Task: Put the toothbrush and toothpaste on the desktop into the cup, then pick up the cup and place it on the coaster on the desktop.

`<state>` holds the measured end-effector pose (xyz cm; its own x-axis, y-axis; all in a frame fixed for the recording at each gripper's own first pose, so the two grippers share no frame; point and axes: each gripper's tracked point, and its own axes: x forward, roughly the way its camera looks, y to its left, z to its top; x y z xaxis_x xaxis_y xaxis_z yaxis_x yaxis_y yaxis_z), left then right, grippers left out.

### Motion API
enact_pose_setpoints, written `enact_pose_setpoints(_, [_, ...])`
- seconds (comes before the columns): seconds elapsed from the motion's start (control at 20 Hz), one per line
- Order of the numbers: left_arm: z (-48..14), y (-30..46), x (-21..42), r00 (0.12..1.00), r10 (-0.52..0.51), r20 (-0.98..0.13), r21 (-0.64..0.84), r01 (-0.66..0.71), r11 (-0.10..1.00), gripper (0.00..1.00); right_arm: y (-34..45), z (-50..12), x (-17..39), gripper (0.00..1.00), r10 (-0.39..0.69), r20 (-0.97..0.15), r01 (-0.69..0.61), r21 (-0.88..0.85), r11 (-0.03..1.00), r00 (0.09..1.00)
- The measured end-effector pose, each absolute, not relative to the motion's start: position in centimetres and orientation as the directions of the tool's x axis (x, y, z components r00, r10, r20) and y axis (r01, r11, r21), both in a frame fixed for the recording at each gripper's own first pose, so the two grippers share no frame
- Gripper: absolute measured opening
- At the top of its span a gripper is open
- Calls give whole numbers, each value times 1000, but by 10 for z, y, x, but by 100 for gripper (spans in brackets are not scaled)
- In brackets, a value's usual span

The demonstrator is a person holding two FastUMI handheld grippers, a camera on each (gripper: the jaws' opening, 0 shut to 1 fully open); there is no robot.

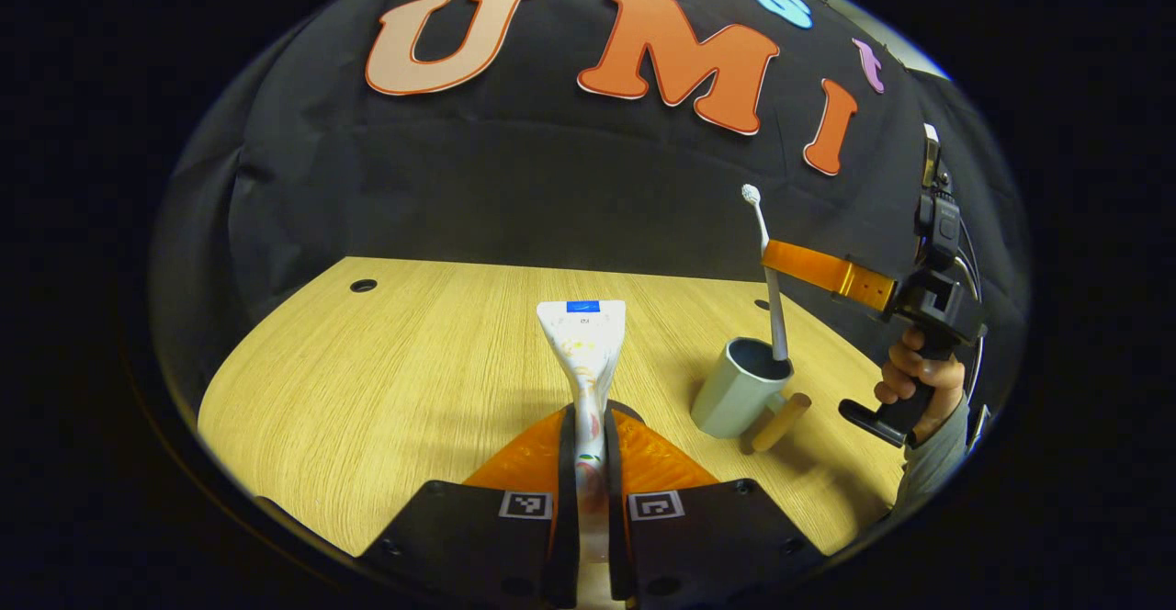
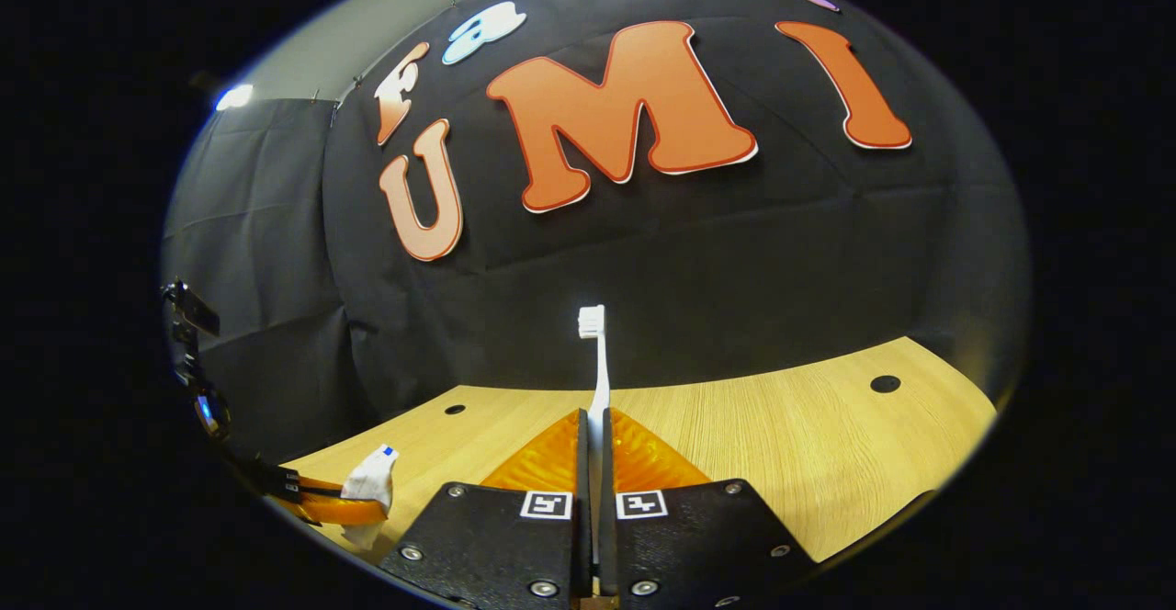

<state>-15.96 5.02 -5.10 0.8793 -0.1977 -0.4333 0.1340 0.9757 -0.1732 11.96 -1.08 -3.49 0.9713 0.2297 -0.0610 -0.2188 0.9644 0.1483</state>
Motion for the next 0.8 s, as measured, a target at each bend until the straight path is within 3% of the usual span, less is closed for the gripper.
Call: enact_pose_setpoints(0.8, [-6,65,-166,869,-170,-465,-180,95,979,16,-31,-73,126,4,148,-67,-144,60,988,987])
